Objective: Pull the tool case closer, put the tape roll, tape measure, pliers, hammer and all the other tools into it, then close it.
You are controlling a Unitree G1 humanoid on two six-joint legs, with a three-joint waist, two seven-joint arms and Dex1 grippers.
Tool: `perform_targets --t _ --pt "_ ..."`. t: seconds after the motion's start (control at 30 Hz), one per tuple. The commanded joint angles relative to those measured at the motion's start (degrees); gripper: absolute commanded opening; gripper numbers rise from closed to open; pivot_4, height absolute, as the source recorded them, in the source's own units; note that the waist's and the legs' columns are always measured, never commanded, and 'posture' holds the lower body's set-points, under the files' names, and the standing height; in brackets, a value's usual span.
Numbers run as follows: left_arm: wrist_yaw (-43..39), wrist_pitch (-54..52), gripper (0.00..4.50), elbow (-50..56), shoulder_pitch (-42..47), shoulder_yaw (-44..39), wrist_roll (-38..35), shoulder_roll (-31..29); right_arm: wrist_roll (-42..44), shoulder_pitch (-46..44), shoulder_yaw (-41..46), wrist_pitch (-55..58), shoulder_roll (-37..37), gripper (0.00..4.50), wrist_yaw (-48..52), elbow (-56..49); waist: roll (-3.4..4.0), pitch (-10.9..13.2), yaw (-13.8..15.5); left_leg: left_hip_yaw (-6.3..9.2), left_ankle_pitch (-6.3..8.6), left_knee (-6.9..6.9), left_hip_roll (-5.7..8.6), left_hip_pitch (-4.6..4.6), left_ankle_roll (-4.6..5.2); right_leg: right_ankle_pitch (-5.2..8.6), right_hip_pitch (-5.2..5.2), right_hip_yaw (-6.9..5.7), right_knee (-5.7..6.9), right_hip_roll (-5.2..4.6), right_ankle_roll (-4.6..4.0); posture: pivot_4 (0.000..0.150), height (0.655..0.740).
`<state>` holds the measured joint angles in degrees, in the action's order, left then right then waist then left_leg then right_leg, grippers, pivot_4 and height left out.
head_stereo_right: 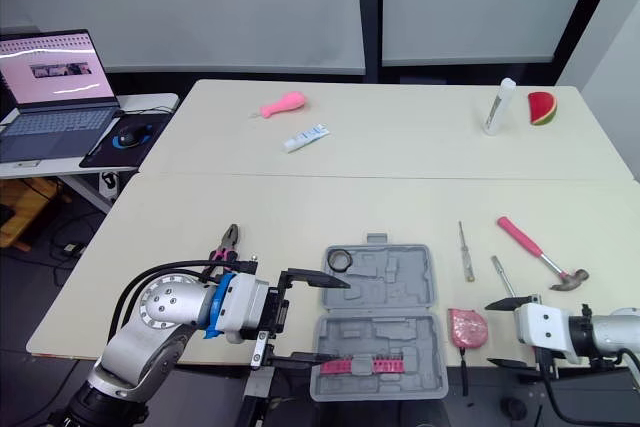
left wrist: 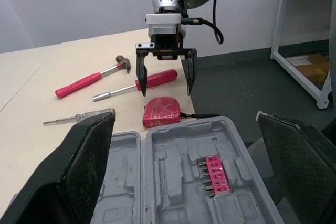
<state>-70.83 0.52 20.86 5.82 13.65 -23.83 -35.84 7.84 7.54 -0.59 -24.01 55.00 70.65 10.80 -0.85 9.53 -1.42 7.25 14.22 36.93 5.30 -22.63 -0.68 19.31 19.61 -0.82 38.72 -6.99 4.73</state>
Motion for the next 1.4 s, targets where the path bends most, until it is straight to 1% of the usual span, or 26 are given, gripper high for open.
perform_targets --t 0.03,0.5,0.97,1.07,1.13,1.17,1.3,1.4 --pt "-0.6 1.1 4.50 0.0 0.2 0.3 0.1 0.1 -0.7 -1.8 -0.6 -1.8 -0.5 4.47 -0.1 1.9 0.00 0.0 0.0 0.00 0.00 0.00 0.00 0.00 0.00 0.00 0.00 0.00 0.00 0.00 0.00 0.150 0.7400" --pt "-0.6 3.3 4.50 -1.4 -0.6 -0.4 0.7 0.5 -2.8 -8.0 -5.0 -0.8 -2.3 4.47 0.8 6.1 0.03 0.0 0.0 0.01 0.00 0.00 0.01 0.01 0.00 0.00 0.01 0.01 0.00 -0.01 -0.01 0.150 0.7400" --pt "-0.1 3.8 4.50 -0.8 -0.7 -0.1 1.2 0.7 -3.0 -8.7 -7.4 0.9 -3.0 4.47 0.8 5.8 0.03 0.0 0.0 0.02 0.00 0.00 0.02 0.01 0.00 0.00 0.01 0.01 0.00 -0.01 -0.01 0.150 0.7400" --pt "0.1 3.5 4.50 -0.3 -0.7 0.0 1.0 0.8 -2.9 -8.8 -7.5 0.5 -3.5 3.87 0.4 5.6 0.03 0.0 0.0 0.02 0.00 0.00 0.01 0.01 0.00 0.00 0.01 0.01 0.00 -0.01 -0.01 0.150 0.7400" --pt "0.2 3.4 4.50 -0.1 -0.7 0.0 1.0 0.8 -3.2 -8.8 -7.4 0.4 -3.8 3.27 0.1 5.5 0.03 0.0 0.0 0.02 0.00 0.00 0.01 0.01 -0.01 0.00 0.01 0.01 0.00 -0.01 -0.01 0.150 0.7400" --pt "0.3 3.3 4.50 0.0 -0.7 0.1 1.0 0.8 -3.4 -8.8 -7.2 0.2 -3.9 3.19 -0.3 5.6 0.03 0.0 0.0 0.02 0.00 0.00 0.01 0.01 -0.01 -0.01 0.01 0.01 0.00 -0.01 -0.01 0.150 0.7400" --pt "0.5 3.2 4.50 0.0 -0.8 0.2 1.1 0.9 -3.0 -8.9 -6.7 0.4 -3.8 3.19 -0.7 5.6 0.03 0.0 0.0 0.02 0.00 0.00 0.01 0.01 -0.01 0.00 0.01 0.01 0.00 -0.01 -0.01 0.150 0.7400" --pt "0.5 3.2 4.50 -0.7 -0.2 -0.2 1.1 0.8 -0.9 -8.3 -4.9 3.6 -1.6 3.19 0.1 2.0 0.06 0.0 0.0 0.02 0.00 0.00 0.02 0.01 -0.01 -0.01 0.01 0.01 0.00 -0.01 -0.01 0.150 0.7400"
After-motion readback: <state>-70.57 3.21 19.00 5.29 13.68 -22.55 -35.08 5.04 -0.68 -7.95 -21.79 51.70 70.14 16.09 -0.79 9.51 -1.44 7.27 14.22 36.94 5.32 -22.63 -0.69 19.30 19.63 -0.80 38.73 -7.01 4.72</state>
